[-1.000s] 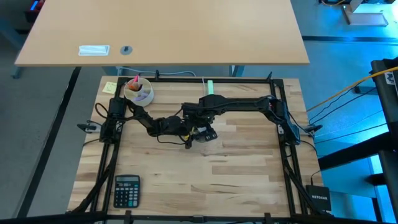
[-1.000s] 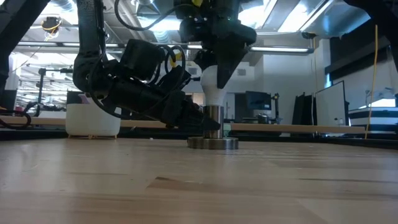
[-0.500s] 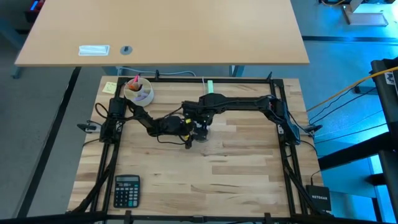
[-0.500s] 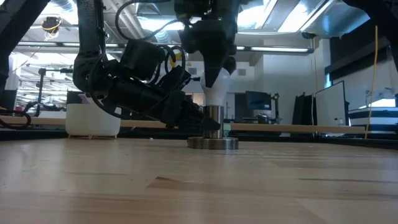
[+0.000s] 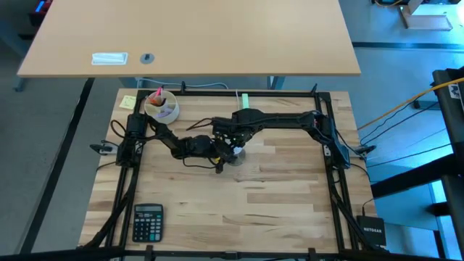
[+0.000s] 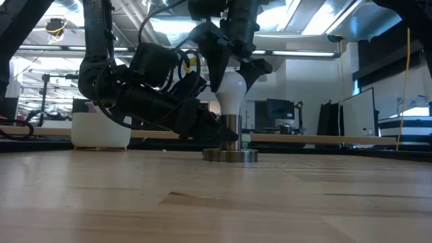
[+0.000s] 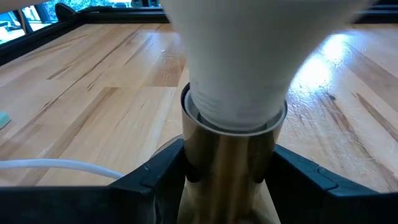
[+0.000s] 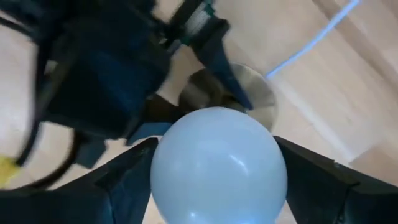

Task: Screw lightbulb
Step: Insert the lightbulb into the lamp

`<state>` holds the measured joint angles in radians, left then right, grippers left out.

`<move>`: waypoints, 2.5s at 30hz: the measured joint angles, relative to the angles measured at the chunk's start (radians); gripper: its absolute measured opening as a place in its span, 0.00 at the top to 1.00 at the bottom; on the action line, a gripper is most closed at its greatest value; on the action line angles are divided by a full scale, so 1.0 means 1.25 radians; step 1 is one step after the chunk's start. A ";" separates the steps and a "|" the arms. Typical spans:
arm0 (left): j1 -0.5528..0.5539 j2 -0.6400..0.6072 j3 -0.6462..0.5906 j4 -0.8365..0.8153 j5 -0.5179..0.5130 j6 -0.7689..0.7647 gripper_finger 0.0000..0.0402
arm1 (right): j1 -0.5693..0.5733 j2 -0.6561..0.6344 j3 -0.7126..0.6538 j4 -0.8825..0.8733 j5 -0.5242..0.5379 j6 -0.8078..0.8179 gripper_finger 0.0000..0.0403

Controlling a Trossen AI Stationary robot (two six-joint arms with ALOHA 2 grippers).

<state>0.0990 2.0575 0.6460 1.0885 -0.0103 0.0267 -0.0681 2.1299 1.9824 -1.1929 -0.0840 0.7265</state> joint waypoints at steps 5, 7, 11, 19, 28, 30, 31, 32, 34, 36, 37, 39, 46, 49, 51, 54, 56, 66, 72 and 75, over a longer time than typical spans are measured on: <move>0.000 0.000 0.000 0.000 0.000 0.000 0.53 | 0.000 -0.001 0.001 -0.001 -0.010 -0.043 0.18; 0.000 0.000 0.000 0.000 0.000 0.000 0.53 | 0.000 -0.001 0.001 -0.004 -0.019 -0.068 0.14; 0.000 0.000 0.000 0.000 0.000 0.000 0.53 | 0.001 0.001 0.020 -0.014 -0.024 -0.131 0.05; 0.000 0.000 0.001 0.000 0.000 -0.001 0.53 | 0.003 -0.001 0.109 -0.094 -0.029 -0.481 0.03; 0.000 0.000 0.001 0.000 0.000 0.000 0.53 | 0.003 -0.001 0.072 -0.103 0.021 -0.805 0.03; 0.000 0.000 0.001 0.000 0.000 0.000 0.53 | 0.002 -0.001 0.047 -0.073 0.032 -0.836 0.03; 0.000 0.000 0.001 0.000 0.000 0.000 0.53 | 0.002 -0.001 0.034 -0.064 0.034 -0.850 0.03; 0.000 0.000 0.001 0.000 0.000 0.000 0.53 | 0.002 0.000 0.023 -0.058 0.036 -0.873 0.03; 0.000 0.000 0.001 0.000 0.000 0.000 0.53 | 0.003 0.000 -0.002 -0.044 0.037 -0.917 0.03; 0.000 0.000 0.001 0.000 0.000 0.000 0.53 | 0.003 0.000 -0.019 -0.036 0.042 -0.941 0.03; 0.000 0.000 0.001 0.000 0.000 -0.001 0.53 | 0.003 0.000 -0.024 -0.035 0.051 -0.941 0.03; 0.000 0.000 0.001 0.000 0.000 0.000 0.53 | 0.003 0.000 -0.030 -0.025 0.060 -0.942 0.03; 0.000 0.000 0.001 0.000 0.000 0.000 0.53 | 0.003 0.000 -0.033 -0.018 0.059 -0.942 0.17; 0.000 0.000 0.001 0.000 0.000 0.000 0.53 | 0.003 0.000 -0.033 -0.018 0.059 -0.942 0.27; 0.000 0.000 0.001 0.000 0.000 0.000 0.53 | 0.002 0.000 -0.033 -0.018 0.059 -0.937 0.31; 0.000 0.000 0.001 0.000 0.000 0.000 0.53 | 0.002 0.000 -0.033 -0.018 0.052 -0.898 0.34; 0.000 0.000 0.001 0.000 0.000 0.000 0.53 | 0.002 0.000 -0.033 -0.019 0.042 -0.865 0.34; 0.000 0.000 0.001 -0.001 0.000 0.008 0.53 | 0.001 0.000 -0.033 -0.018 -0.027 -0.588 0.29; 0.000 0.000 0.001 0.000 0.000 0.009 0.53 | 0.001 0.000 -0.033 -0.003 -0.032 -0.363 0.32; 0.000 0.000 0.001 0.000 0.000 0.009 0.53 | 0.001 0.000 -0.033 0.002 -0.032 -0.271 0.29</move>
<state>0.0986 2.0579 0.6468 1.0885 -0.0101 0.0375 -0.0669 2.1300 1.9411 -1.1903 -0.1245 0.3878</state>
